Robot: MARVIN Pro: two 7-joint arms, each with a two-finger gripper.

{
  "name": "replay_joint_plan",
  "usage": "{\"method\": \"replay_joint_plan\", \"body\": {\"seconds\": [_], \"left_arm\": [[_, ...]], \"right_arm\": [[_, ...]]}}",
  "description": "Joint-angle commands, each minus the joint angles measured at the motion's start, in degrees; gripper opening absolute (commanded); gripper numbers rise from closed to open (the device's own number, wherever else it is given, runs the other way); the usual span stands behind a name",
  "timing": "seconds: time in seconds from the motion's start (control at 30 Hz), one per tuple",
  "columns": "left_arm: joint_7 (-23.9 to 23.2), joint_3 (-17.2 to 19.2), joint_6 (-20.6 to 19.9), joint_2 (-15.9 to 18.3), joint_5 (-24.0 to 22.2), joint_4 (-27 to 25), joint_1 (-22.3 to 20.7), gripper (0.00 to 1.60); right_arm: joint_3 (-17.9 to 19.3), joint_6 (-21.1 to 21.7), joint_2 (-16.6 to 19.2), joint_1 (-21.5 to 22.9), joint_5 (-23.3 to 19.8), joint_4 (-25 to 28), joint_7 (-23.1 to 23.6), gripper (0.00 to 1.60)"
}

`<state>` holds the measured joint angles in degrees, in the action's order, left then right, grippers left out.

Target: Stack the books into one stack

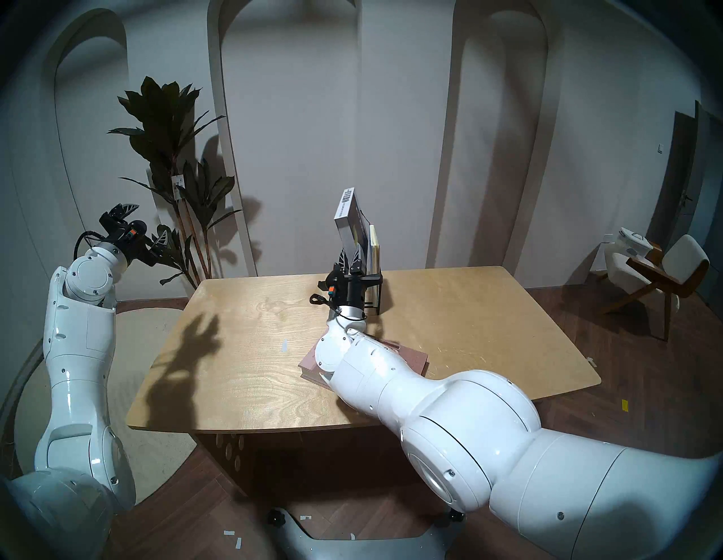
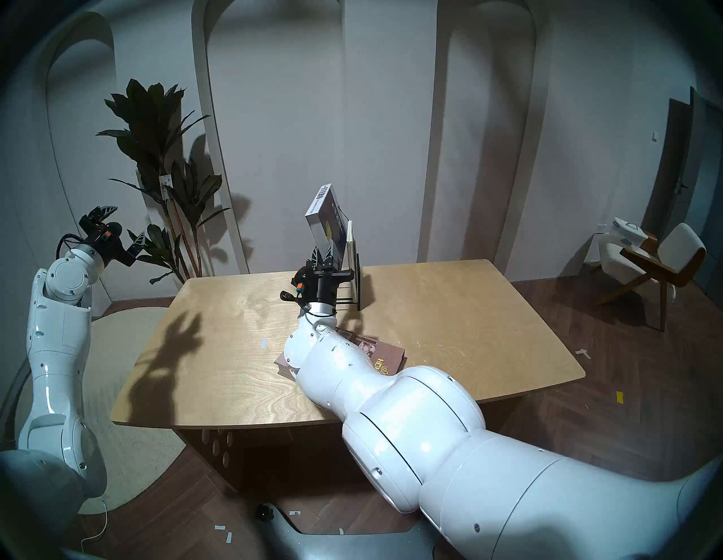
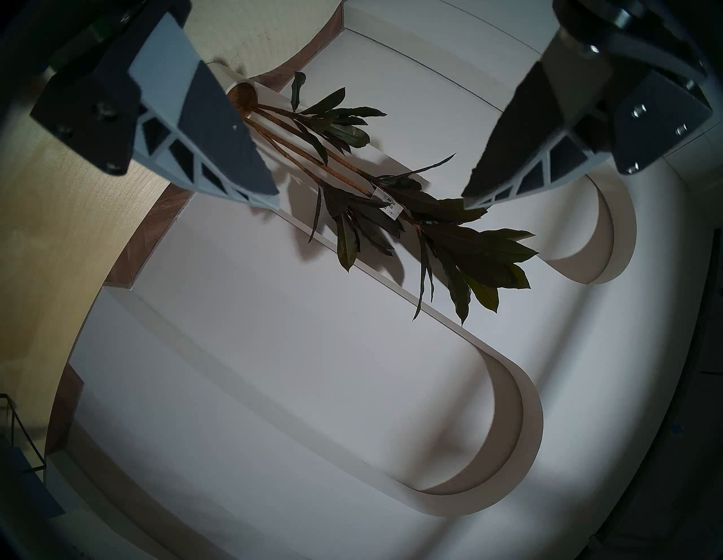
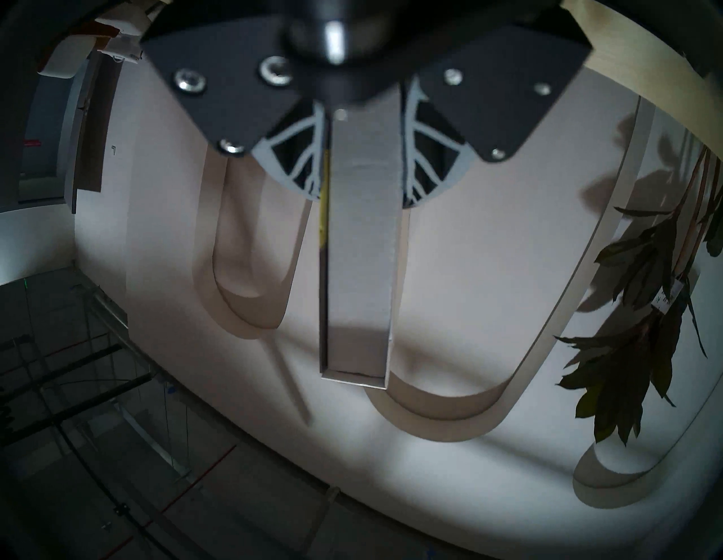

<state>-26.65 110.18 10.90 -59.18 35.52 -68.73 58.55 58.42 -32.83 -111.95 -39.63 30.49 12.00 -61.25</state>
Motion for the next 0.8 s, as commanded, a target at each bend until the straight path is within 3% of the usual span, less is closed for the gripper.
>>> {"method": "replay_joint_plan", "body": {"seconds": [0.0, 0.33, 0.53, 0.77], "left_arm": [[0.3, 0.0, -0.1, 0.6, 0.1, -1.0, -1.6, 1.6], [0.4, 0.0, -0.1, 0.6, 0.1, -0.9, -1.5, 1.6], [0.3, 0.0, 0.0, 0.6, 0.0, -0.9, -1.4, 1.6], [0.3, 0.0, 0.1, 0.6, -0.3, -0.8, -1.2, 1.6]], "right_arm": [[-2.8, -2.6, -0.9, 1.8, 3.2, 2.9, -4.0, 0.0], [-7.7, -4.9, 0.6, 0.9, 8.4, 9.4, -11.0, 0.0], [-7.7, -6.2, 1.6, 0.1, 8.3, 12.7, -8.2, 0.0], [-7.8, -6.5, 5.3, 0.9, 9.0, 16.3, -5.8, 0.0]]}}
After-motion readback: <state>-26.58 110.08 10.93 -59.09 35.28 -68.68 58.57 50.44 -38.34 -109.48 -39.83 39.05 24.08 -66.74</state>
